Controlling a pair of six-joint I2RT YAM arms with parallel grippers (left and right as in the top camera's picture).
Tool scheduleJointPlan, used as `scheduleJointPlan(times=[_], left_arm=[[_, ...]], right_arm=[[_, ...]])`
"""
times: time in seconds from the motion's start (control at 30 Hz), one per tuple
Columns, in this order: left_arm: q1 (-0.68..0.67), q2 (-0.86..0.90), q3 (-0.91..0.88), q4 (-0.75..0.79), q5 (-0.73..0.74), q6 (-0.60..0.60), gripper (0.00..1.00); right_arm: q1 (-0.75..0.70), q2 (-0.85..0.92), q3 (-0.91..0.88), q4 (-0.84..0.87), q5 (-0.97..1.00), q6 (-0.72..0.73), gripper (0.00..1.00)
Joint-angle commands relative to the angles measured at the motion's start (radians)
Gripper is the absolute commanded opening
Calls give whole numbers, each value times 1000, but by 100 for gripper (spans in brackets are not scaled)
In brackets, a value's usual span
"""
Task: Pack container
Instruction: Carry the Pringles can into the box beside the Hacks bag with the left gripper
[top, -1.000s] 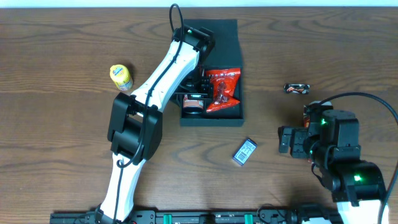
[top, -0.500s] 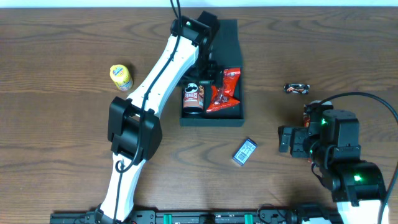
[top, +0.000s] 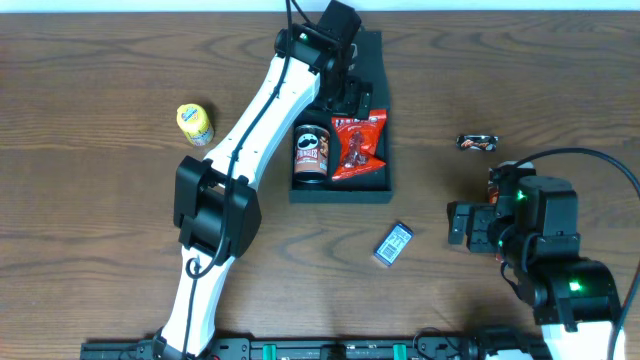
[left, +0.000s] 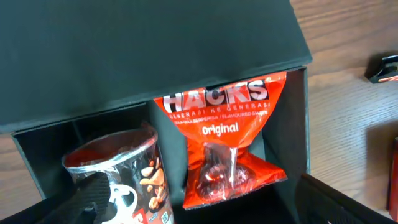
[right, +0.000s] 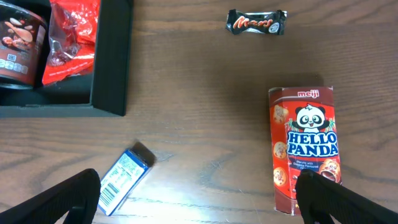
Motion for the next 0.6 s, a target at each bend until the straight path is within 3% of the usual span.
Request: scheduleJointPlan(times=[0.0,0.57], left_arm=[[6,42,15,-2,-25,21,95],[7,140,15,23,-69,21,95]], right_arm=[[7,0,1,3,7,15,99],[7,0,1,3,8,15,99]])
